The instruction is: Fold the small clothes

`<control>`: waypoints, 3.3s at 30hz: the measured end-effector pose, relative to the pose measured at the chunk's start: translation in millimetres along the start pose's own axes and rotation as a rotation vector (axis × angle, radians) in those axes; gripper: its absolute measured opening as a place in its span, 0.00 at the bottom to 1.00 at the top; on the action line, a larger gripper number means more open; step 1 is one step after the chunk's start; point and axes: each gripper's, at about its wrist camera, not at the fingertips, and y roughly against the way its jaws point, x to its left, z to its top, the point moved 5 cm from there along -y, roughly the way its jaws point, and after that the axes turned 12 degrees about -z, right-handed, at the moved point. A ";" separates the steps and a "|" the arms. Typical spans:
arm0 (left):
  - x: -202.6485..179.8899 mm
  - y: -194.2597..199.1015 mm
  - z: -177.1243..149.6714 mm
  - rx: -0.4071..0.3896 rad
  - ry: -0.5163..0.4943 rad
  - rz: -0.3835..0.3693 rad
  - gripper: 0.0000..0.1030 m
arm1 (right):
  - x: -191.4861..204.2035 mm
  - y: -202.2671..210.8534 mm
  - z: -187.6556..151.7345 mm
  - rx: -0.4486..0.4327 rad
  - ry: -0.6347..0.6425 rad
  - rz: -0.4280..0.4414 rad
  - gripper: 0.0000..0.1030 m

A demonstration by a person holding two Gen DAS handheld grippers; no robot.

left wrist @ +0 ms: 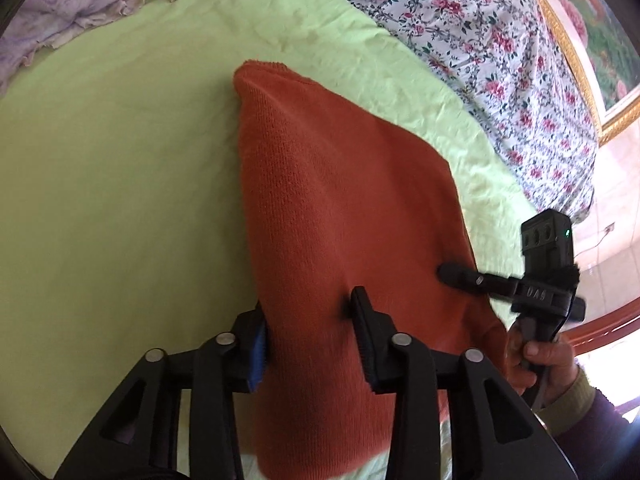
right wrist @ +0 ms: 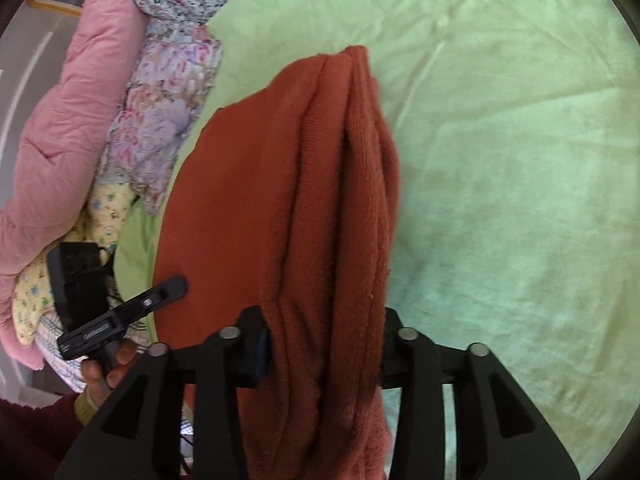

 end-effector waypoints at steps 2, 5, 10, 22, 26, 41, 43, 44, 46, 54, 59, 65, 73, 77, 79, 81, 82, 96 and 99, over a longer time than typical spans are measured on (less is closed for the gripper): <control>-1.1 14.4 -7.9 0.000 -0.030 0.025 0.40 | -2.0 9.4 -1.8 -0.020 -0.008 -0.041 0.47; -2.3 44.8 -30.1 -0.004 -0.076 0.072 0.47 | -2.7 33.2 -10.8 -0.085 -0.004 -0.094 0.48; -9.5 67.5 -78.7 0.027 -0.170 0.158 0.53 | 7.6 71.9 -43.1 -0.183 -0.003 -0.144 0.49; -16.1 60.5 -96.3 -0.003 -0.214 0.204 0.55 | 44.8 63.9 -43.5 -0.188 0.080 -0.175 0.48; -10.3 70.3 -69.8 -0.058 -0.119 0.129 0.58 | 37.2 50.8 -18.7 -0.173 0.052 -0.152 0.49; 6.4 16.0 0.5 -0.046 0.067 0.070 0.61 | 17.2 24.8 18.2 -0.140 -0.057 -0.081 0.20; 10.3 5.9 6.6 -0.024 0.084 0.093 0.61 | 16.8 18.7 19.4 -0.117 -0.046 -0.090 0.10; 10.5 3.6 9.1 -0.019 0.090 0.096 0.61 | 17.3 20.3 20.2 -0.120 -0.043 -0.087 0.10; 4.8 3.6 16.1 -0.030 0.088 0.079 0.61 | 18.6 36.6 23.8 -0.164 -0.058 -0.055 0.09; 10.3 -14.6 10.3 0.016 0.062 0.130 0.60 | -6.7 31.1 24.0 -0.169 -0.080 -0.133 0.09; 21.5 -26.9 7.2 0.030 0.081 0.130 0.60 | -9.4 8.0 23.4 -0.136 -0.042 -0.210 0.09; 9.0 -18.6 -8.3 0.056 0.056 0.108 0.58 | -6.2 18.3 19.8 -0.145 -0.066 -0.205 0.13; 22.3 -29.4 37.7 0.020 0.088 0.050 0.61 | 52.0 67.8 -26.1 -0.204 0.031 -0.079 0.13; 44.3 -56.3 90.5 0.014 0.154 -0.007 0.61 | 53.9 48.3 -56.4 -0.118 0.018 -0.066 0.13; 49.0 -65.7 111.9 0.006 0.159 -0.006 0.55 | 45.9 36.5 -69.7 -0.079 0.013 -0.088 0.13; 49.5 -71.2 130.1 -0.006 0.146 -0.002 0.37 | 37.4 30.5 -76.2 -0.062 0.003 -0.093 0.13; 48.2 -74.3 139.7 -0.008 0.128 0.006 0.21 | 30.9 29.3 -76.6 -0.065 -0.004 -0.103 0.13; 30.3 -30.8 138.8 -0.076 -0.021 0.159 0.21 | 4.3 29.0 -61.1 -0.072 -0.054 -0.143 0.11; 22.0 -3.3 105.7 -0.064 -0.043 0.145 0.26 | 4.8 36.5 -64.7 -0.079 -0.056 -0.138 0.11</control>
